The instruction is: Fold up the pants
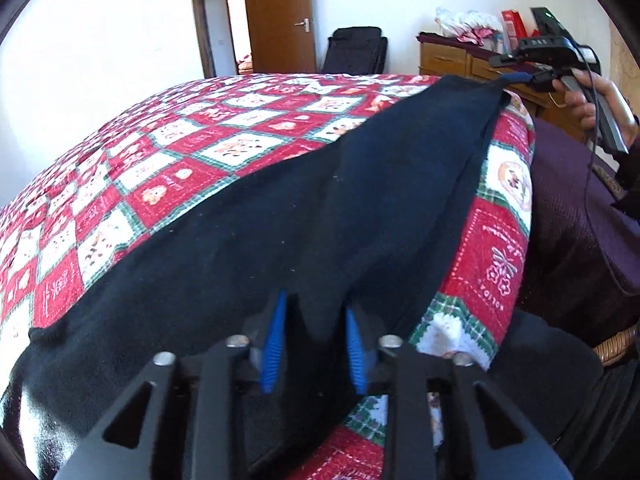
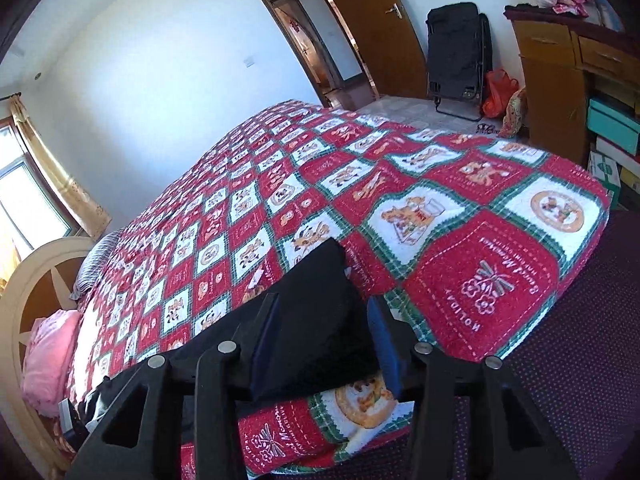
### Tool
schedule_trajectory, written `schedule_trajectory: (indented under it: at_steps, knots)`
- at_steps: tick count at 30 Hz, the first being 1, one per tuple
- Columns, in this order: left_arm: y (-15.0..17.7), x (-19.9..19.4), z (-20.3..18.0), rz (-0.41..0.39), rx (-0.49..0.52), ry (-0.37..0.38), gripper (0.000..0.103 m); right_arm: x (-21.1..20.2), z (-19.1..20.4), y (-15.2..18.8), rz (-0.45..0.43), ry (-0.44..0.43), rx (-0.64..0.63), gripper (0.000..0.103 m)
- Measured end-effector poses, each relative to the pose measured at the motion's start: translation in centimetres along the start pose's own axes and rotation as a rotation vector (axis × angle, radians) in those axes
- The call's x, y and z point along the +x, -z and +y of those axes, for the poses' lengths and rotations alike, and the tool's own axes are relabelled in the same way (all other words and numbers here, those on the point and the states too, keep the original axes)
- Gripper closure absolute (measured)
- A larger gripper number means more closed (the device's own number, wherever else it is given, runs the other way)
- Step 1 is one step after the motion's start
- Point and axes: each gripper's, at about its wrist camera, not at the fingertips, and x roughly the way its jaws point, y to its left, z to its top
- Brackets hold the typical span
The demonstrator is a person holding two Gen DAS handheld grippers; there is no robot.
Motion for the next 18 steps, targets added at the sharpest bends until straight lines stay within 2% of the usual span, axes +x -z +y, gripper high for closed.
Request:
schedule_trajectory:
  at_steps: [2,4,7,13,14,18]
  knots:
    - [-0.1,-0.1,0.0,-0.007,0.006,0.002,0.080,0.6,0.2,0.3,0.024,0.008,-0.007,0.057]
    - [0.0,-0.2,0.1,-0.013,0.000,0.013,0.080,0.8,0.5,0.4,0.036,0.012,-0.026,0.073]
    - [-0.1,-0.1,0.3,-0.009,-0.017,0.048,0.080,0.9,1.0,0.6,0.037,0.023,-0.057,0.088]
    - [-0.1,-0.4,0.0,-0.021,-0.009,0.045,0.081,0.0,1.8,0.7,-0.018,0.028,-0.094,0.094]
    - [-0.2,-0.5,0.0,-0.023,-0.003,0.044,0.091,-0.3,2.1,0.6,-0.029,0.029,-0.106,0.094]
    - [0.0,-0.5,-0.2,-0.021,0.018,0.041,0.096,-0.7,2.4,0.5,-0.041,0.037,-0.121,0.094]
